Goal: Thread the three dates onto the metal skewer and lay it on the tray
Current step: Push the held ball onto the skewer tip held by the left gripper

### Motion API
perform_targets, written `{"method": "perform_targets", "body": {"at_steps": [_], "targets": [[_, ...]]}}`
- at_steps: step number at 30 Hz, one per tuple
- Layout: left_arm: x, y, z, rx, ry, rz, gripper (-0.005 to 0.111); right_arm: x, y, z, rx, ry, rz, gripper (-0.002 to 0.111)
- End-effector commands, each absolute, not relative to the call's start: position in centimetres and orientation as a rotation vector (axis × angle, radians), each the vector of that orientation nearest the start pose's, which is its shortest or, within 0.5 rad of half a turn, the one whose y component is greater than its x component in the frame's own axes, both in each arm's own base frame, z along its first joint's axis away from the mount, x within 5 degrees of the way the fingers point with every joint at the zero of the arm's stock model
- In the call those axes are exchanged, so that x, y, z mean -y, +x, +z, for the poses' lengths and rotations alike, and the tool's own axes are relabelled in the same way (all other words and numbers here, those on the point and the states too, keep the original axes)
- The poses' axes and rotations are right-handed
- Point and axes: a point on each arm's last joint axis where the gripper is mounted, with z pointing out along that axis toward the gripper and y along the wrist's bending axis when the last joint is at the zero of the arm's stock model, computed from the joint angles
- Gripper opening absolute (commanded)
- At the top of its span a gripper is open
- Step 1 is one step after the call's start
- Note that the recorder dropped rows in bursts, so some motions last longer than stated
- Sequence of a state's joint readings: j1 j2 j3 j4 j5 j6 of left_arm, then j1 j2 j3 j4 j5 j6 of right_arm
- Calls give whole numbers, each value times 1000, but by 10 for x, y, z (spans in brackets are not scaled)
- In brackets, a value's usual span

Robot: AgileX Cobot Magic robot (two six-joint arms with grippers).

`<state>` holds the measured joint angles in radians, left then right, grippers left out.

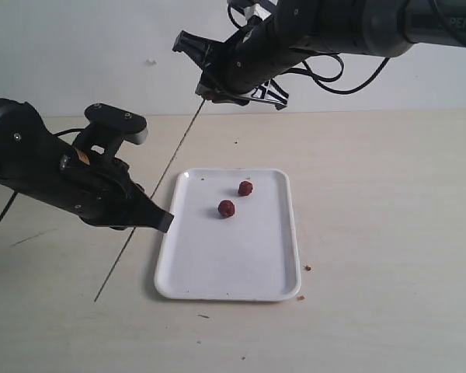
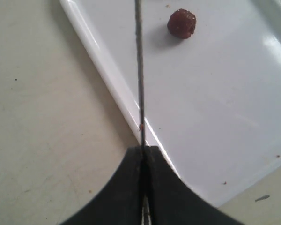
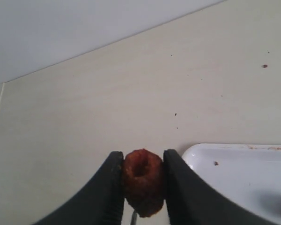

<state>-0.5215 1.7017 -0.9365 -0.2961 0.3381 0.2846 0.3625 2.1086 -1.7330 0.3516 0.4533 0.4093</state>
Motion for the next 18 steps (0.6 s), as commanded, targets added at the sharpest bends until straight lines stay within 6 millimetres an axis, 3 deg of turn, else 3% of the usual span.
{"method": "perform_targets", "body": {"at_steps": [1,18], "targets": [[175,284,182,-2478,715,-317,0,-189,453,245,-2359,315,725,28],[175,283,178,-2503,743,-312,0,-190,456,248,-2315,319,744,28]]}}
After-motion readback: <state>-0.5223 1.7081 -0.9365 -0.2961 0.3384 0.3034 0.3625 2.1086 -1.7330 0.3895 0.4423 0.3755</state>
